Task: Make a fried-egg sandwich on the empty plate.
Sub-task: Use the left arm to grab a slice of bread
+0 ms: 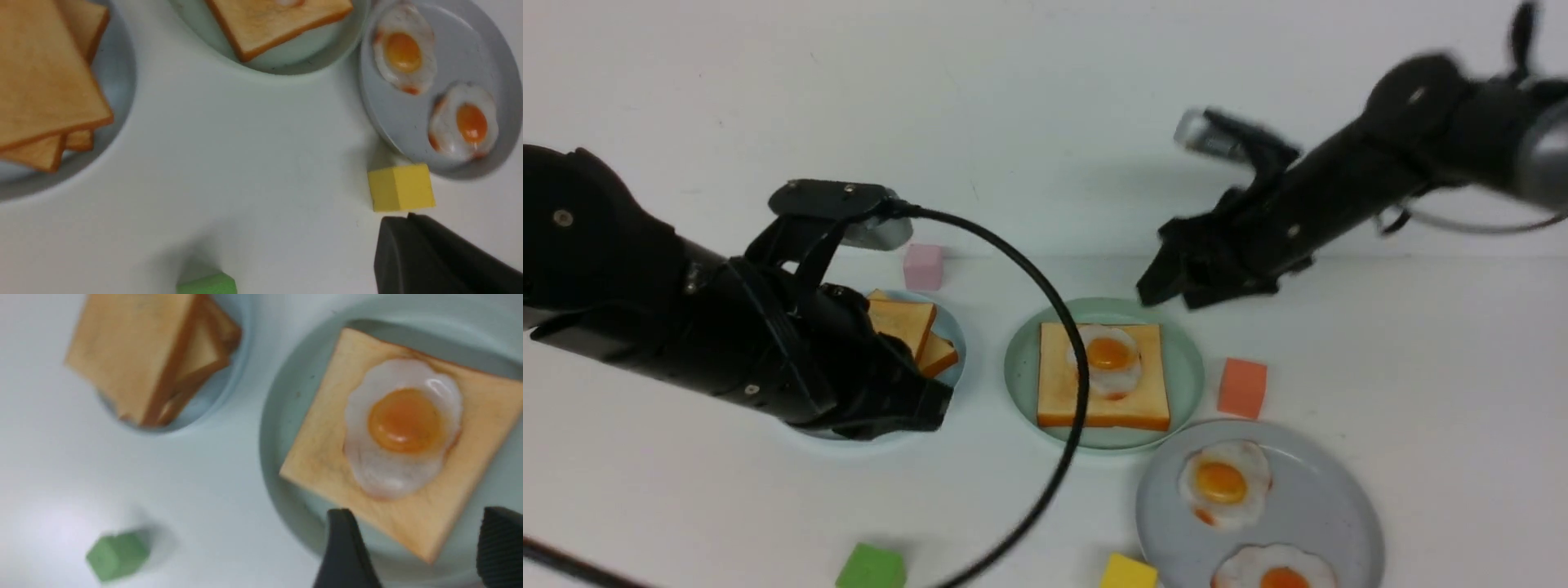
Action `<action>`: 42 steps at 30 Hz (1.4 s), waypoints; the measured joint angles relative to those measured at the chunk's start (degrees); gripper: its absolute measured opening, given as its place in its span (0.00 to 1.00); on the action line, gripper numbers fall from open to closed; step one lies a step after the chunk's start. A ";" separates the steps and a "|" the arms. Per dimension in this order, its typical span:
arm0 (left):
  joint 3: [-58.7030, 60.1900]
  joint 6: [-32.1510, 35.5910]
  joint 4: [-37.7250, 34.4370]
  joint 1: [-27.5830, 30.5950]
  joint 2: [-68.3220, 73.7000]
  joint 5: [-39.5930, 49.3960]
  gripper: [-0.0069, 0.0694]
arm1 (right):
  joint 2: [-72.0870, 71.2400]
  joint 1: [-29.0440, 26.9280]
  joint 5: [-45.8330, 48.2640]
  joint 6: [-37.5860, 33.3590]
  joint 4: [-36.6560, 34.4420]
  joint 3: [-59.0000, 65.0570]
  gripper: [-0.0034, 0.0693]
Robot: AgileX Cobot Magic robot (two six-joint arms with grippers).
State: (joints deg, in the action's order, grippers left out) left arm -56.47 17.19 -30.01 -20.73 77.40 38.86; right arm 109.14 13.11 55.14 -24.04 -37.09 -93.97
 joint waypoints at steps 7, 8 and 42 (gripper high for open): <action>-0.68 -17.19 4.37 8.03 0.29 -0.80 0.21 | -15.72 0.00 6.42 9.02 12.67 1.18 0.18; -1.44 -18.60 4.58 9.75 0.71 0.72 0.24 | -17.87 0.00 6.42 9.46 13.20 2.36 0.11; -12.13 7.96 -17.17 29.50 33.15 4.58 0.71 | -36.57 10.88 5.26 -3.57 15.03 25.31 0.05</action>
State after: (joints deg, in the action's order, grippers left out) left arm -68.60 25.15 -47.18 8.78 110.55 43.44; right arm 72.58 23.98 60.40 -27.61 -22.06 -68.66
